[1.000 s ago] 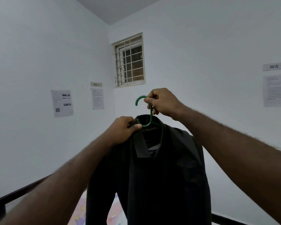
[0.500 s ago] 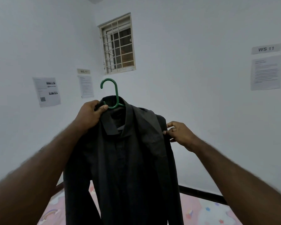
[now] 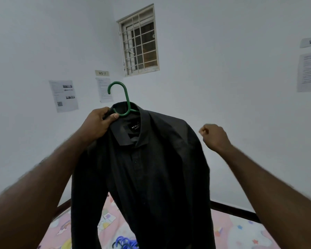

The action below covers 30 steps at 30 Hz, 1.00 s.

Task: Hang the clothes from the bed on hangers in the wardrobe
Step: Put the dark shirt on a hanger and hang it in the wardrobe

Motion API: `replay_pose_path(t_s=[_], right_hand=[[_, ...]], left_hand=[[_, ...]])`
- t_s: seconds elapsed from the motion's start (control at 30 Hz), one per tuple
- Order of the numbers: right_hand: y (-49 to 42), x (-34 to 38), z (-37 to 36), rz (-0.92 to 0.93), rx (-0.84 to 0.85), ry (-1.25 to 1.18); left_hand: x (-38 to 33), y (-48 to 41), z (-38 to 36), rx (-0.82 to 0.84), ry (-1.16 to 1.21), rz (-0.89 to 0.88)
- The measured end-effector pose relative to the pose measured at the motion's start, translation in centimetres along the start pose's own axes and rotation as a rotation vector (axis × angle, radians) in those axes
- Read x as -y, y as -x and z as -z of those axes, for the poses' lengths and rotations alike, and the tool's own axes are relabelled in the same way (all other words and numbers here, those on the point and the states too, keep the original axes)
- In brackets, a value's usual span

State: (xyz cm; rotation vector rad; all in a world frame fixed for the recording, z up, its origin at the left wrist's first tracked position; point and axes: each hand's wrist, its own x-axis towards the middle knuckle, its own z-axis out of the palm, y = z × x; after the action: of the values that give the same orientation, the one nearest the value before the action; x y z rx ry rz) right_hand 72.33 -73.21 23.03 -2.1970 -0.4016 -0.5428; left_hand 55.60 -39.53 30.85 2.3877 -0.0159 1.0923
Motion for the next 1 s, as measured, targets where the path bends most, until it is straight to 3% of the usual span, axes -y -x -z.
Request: replay_pose_path(t_s=[0.07,0.13,0.2,0.27,0.47,0.6,0.7,0.83,0.9,1.0], right_hand=[[2.8,1.7,-1.0,0.087,-0.073,-0.259],[5.4,3.5,-2.3,0.114,0.074,-0.409],[6.2,3.2,-4.3,0.126,0.178,-0.199],[5.2,1.6,-5.4,0.107,0.104,-0.02],[1.4,0.2,-1.6,0.112,-0.057,-0.441],[-0.9,-0.6,-0.6,0.033,0.159,-0.216],[-1.3,-0.3,-0.9,0.051,0.189,-0.005],[-0.7,3.3,-0.9,0.228,0.081,-0.284],[-0.9,5.2,-0.9,0.231,0.24,-0.375],[-1.3,6.1,-1.4,0.1,0.571,-0.275]], left_hand=[[-0.1,-0.4,-0.5,-0.035,-0.034,0.015],[-0.3,-0.7,-0.8,-0.063,-0.07,0.033],[-0.5,-0.9,-0.7,-0.073,-0.096,0.033],[-0.3,-0.8,-0.4,-0.054,-0.108,0.026],[1.6,0.4,0.9,0.032,-0.123,0.043],[2.1,1.0,0.3,0.102,-0.03,0.029],[2.0,1.0,-0.8,0.096,-0.027,0.026],[1.7,0.8,-1.8,0.052,-0.052,0.025],[1.3,0.8,-2.3,0.052,-0.047,0.008],[0.7,0.8,-2.6,0.047,-0.04,-0.023]])
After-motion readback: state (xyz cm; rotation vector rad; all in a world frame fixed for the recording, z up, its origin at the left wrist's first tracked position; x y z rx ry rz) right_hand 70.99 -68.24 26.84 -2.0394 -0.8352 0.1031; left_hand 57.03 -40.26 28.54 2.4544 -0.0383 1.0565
